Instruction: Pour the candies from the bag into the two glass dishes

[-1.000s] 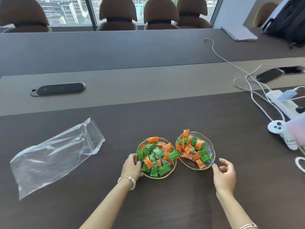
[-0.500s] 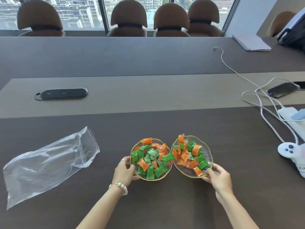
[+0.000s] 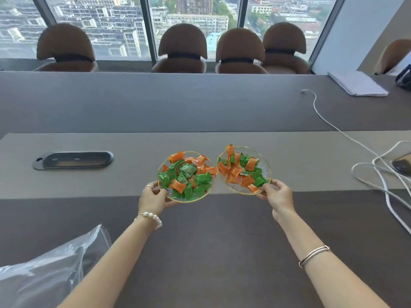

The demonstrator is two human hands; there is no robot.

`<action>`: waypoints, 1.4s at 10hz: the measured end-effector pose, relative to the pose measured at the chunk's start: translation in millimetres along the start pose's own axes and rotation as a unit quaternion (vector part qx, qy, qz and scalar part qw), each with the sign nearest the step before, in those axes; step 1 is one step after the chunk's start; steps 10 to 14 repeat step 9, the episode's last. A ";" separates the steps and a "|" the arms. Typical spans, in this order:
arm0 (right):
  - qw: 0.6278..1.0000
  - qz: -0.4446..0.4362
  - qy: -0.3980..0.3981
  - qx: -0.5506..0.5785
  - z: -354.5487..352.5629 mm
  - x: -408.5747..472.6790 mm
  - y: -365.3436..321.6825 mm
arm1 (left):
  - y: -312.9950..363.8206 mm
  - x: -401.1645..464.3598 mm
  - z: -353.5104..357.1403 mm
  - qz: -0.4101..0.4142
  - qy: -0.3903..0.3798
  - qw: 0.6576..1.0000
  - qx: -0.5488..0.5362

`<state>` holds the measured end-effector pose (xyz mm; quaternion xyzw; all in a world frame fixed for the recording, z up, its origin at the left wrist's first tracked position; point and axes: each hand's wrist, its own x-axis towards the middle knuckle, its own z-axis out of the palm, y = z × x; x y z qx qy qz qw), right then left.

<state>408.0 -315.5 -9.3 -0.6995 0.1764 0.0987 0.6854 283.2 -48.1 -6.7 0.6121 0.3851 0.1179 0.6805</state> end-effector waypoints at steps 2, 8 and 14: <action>0.999 0.045 0.017 0.003 52.4 72.1 7.3 | 6.9 93.1 8.0 -0.026 0.035 0.999 -0.013; 0.997 0.058 0.041 -0.027 86.6 116.1 23.8 | -13.6 174.0 7.8 -0.086 0.029 0.996 0.015; 0.995 0.058 0.052 -0.066 79.4 107.1 16.2 | -9.0 173.0 4.9 -0.074 0.060 0.989 0.114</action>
